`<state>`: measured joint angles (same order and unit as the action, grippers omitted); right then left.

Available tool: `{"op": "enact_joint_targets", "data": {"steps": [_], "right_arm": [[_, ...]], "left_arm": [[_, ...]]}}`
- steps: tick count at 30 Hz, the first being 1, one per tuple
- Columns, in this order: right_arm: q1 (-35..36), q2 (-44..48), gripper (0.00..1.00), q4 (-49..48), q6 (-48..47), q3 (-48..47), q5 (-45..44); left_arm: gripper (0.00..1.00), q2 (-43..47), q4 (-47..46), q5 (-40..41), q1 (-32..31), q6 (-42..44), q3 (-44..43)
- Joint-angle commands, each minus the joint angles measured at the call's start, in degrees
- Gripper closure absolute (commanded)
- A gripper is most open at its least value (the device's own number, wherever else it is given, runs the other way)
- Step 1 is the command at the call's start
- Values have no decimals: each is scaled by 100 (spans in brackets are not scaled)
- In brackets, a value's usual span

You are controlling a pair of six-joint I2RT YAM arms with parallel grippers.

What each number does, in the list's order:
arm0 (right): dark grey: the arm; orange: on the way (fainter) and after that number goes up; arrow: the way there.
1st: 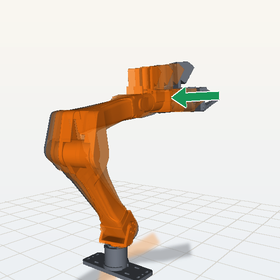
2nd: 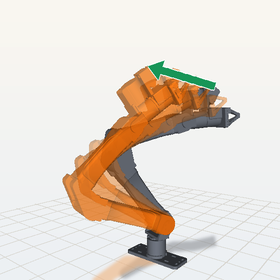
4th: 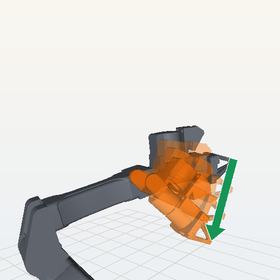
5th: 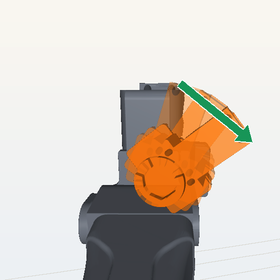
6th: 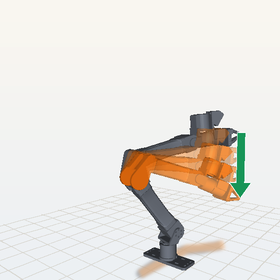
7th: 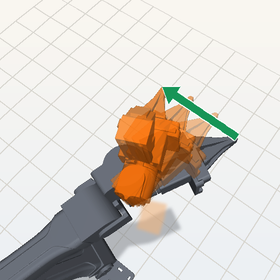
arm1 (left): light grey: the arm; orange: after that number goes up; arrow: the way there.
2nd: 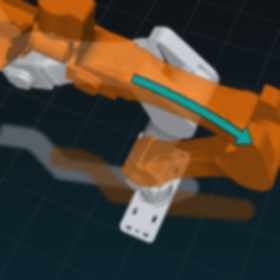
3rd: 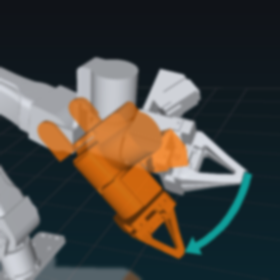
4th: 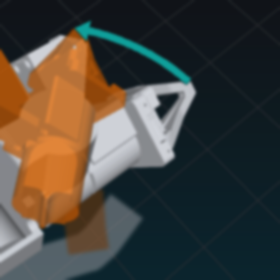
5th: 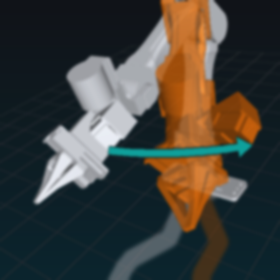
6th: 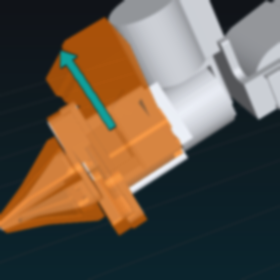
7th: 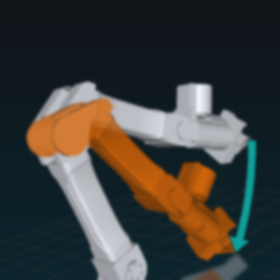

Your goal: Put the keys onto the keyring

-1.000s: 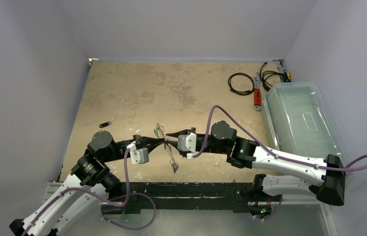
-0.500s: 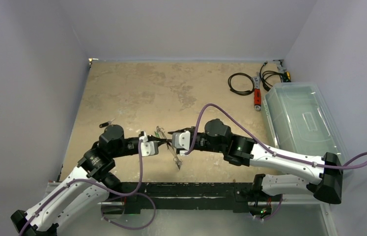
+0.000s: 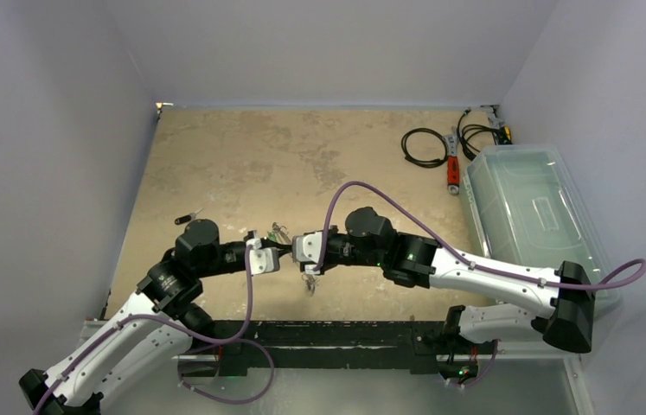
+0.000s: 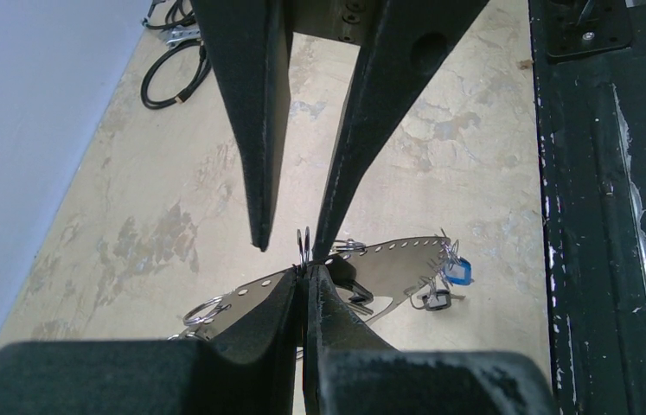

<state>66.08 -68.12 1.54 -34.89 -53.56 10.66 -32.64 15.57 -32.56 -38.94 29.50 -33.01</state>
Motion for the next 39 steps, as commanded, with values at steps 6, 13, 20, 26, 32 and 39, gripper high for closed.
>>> {"op": "enact_joint_targets", "data": {"steps": [6,13,20,26,32,39], "right_arm": [[1,173,74,137,73,-225,239],[1,9,76,132,112,-256,134],[1,-186,84,203,92,-392,103],[1,-150,100,111,60,-357,123],[1,92,100,-359,38,-128,-63],[1,913,100,-1538,292,540,337]], "left_arm": [[100,81,-350,-2,31,-89,-297],[100,139,-378,-188,30,-49,-278],[100,193,-419,-278,31,-23,-250],[100,166,-430,-345,34,-11,-258],[74,422,-673,-425,34,-95,-141],[37,913,-1134,-371,33,-293,104]]}}
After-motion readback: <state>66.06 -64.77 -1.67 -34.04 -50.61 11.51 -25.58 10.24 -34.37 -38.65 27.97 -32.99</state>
